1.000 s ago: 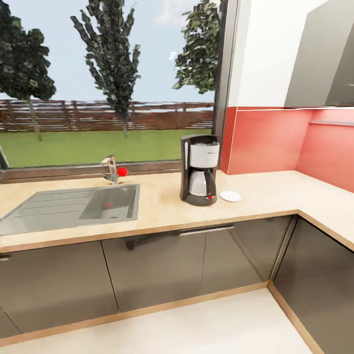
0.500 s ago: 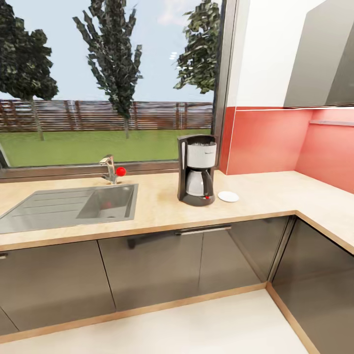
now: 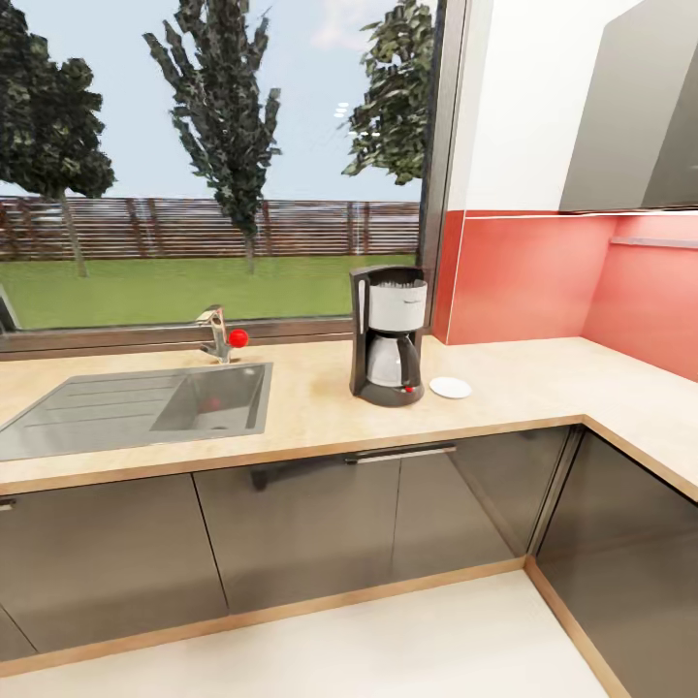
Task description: Set up a coffee station on the kitchen countertop: keep the coffee maker on the countertop, move the bottle of coffee from the kitchen shelf to the counter next to the coffee maker, place a paper coffee filter on top of the coffee maker, put the saucer next to the coffee maker with the coffee cup on the saucer, and place the electric kettle next to the coffee maker.
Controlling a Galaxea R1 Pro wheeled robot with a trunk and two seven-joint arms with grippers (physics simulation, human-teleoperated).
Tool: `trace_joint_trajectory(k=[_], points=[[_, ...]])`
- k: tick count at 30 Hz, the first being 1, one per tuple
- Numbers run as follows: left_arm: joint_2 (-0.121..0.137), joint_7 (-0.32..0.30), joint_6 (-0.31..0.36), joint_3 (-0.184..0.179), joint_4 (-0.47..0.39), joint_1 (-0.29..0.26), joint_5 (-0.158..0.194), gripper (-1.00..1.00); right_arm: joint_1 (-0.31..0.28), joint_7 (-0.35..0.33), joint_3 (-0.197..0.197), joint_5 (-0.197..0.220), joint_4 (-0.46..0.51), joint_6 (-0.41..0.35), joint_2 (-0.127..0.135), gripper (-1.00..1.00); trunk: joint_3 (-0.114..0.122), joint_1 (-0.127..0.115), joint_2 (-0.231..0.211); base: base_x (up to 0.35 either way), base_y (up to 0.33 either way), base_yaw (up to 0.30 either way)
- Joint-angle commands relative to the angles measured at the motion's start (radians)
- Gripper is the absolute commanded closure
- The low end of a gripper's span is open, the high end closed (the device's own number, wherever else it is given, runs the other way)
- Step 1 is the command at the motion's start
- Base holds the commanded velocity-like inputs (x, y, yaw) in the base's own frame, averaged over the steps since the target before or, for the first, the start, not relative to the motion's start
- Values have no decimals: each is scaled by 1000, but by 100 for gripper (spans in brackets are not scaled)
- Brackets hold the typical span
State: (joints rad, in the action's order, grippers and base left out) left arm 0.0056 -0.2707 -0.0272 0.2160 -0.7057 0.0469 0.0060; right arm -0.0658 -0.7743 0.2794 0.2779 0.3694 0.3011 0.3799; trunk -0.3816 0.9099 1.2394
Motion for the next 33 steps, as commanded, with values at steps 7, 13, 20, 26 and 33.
trace_joint_trajectory(k=[7, 13, 20, 26, 33], points=[[3, -7, -2, 3, 27, 1, 2, -100, -28, -3, -7, 6, 160, -62, 3, 100, -1, 0, 1, 0, 0, 0], [4, -7, -2, 3, 29, 0, 2, -100, -29, -2, -26, 5, 359, -230, 4, 100, -1, 0, 1, 0, 0, 0], [4, -7, -2, 3, 29, 1, 2, -100, -29, -2, -53, 5, 535, -368, 4, 100, -1, 0, 1, 0, 0, 0], [4, -7, -2, 2, 29, 0, 2, -100, -29, -7, -189, 6, 695, -511, 3, 100, -1, 0, 1, 0, 0, 0], [4, -6, -1, 2, 29, 1, 2, -100, -29, -13, -239, 6, 838, -631, 4, 100, -1, 0, 1, 0, 0, 0]])
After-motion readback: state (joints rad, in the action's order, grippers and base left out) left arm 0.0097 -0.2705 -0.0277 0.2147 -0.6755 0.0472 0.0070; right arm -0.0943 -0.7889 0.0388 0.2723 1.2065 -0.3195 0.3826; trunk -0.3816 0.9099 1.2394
